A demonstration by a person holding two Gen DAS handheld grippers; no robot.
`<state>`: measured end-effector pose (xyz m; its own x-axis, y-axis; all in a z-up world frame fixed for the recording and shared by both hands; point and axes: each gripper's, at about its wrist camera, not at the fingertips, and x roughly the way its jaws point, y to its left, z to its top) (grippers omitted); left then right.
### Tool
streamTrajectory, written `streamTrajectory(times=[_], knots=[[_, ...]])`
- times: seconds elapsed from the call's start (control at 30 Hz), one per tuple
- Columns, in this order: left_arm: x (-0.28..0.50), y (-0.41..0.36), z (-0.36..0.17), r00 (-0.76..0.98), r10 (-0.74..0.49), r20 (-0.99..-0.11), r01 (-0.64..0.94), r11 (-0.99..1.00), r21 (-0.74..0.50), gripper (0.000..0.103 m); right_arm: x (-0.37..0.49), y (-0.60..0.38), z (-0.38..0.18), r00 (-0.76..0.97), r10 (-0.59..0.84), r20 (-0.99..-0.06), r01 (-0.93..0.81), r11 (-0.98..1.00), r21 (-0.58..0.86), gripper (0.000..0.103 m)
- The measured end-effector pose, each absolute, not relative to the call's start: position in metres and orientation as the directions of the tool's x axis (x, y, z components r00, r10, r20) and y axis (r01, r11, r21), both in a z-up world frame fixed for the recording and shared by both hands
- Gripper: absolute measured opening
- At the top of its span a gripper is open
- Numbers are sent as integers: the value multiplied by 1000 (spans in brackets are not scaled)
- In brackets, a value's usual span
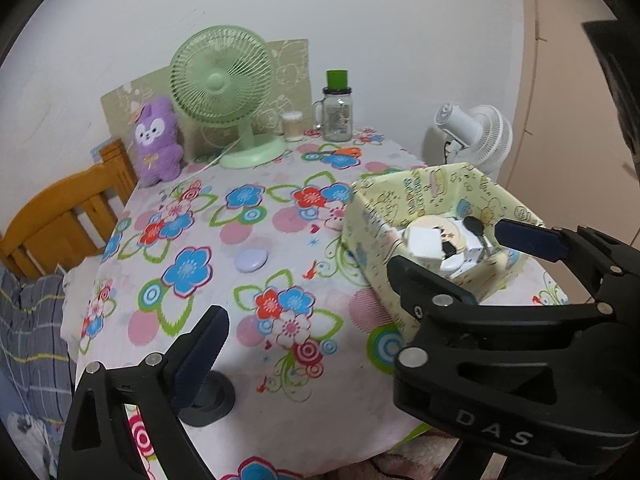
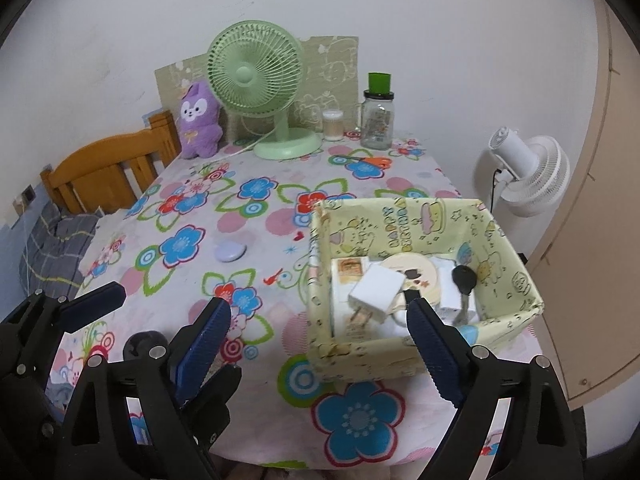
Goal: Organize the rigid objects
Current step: 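Lift both open tools up out of the yellow box, then move left tool to the black round puck while right tool approaches the lavender puck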
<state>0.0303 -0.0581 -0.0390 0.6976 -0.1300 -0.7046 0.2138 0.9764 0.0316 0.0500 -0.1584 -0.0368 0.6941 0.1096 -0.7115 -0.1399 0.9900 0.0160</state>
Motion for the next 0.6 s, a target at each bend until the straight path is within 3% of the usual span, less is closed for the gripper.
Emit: streamTrajectory(times=[0.6], knots=[[33,-5,-69,675,-53,-736,77,997,-1,98,51,-119,-63,693,178,-698,-201,978,50,92]])
